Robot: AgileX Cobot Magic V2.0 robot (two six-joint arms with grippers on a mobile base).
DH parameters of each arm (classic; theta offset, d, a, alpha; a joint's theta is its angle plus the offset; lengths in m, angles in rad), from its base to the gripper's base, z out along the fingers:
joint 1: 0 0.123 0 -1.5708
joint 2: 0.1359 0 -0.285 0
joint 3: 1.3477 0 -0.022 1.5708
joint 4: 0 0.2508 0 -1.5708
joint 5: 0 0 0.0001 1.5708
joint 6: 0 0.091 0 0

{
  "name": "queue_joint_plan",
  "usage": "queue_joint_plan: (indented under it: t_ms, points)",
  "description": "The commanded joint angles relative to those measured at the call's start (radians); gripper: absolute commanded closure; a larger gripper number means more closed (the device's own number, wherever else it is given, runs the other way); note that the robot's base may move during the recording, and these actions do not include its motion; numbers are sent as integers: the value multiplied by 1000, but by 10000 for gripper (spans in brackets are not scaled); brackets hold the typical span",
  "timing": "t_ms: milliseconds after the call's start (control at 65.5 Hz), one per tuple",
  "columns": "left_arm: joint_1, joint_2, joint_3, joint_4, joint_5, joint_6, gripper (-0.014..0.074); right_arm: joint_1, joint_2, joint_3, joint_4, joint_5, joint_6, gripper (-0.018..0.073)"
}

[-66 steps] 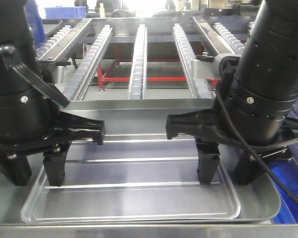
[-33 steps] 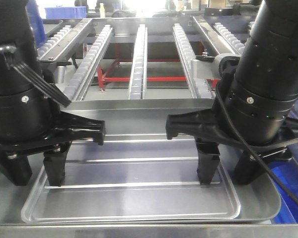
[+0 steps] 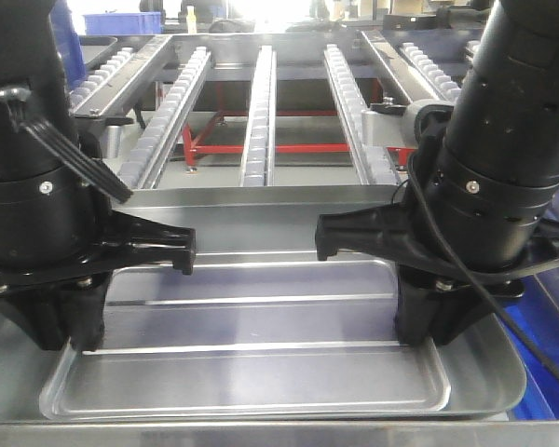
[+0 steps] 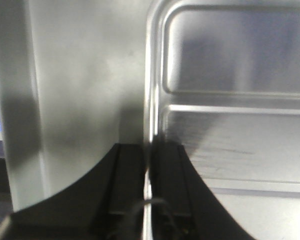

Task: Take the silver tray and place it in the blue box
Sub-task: 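Close both grippers on the tray's opposite rims, then lift the silver tray with both grippers and pull it toward the robot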

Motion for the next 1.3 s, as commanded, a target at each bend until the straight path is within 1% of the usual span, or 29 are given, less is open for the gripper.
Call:
queue_joint_plan:
  t_ms: [0, 122, 214, 382, 458, 671, 778, 855, 916, 1038, 1129, 1221, 1282]
  points:
    - [-3, -14, -12, 2, 1, -5, 603, -2, -32, -25, -15, -29, -3, 501]
    - [6, -14, -12, -18, -11, -5, 601, -2, -32, -25, -15, -23, -3, 501]
    - [16, -18, -14, -41, -37, -5, 601, -2, -32, -41, -15, 15, -3, 501]
    - [22, -63, -17, -43, -37, -5, 602, 0, -35, -113, -15, 116, -3, 501]
    - [22, -99, -17, -43, -37, -7, 602, 1, -35, -133, -15, 123, -2, 501]
    - [22, -212, -17, -43, -14, -8, 602, 1, -76, -142, -15, 149, 23, 501]
    - [22, -248, -17, -49, 9, -9, 602, 5, -119, -142, -16, 158, 56, 501]
    - [19, -268, -17, -46, 32, -9, 602, 18, -142, -141, -34, 175, 83, 501]
    - [10, -280, -17, -46, 44, -9, 602, 38, -159, -139, -62, 188, 115, 501]
    - [-32, -300, -17, -46, 64, -16, 602, 87, -186, -120, -106, 203, 189, 501]
    - [-73, -327, -2, -42, 62, -53, 602, 113, -212, -81, -106, 205, 226, 501]
    - [-114, -355, 28, -28, 62, -99, 602, 144, -255, -42, -106, 202, 240, 501]
    - [-148, -378, 56, -17, 64, -140, 602, 165, -281, -26, -108, 210, 259, 501]
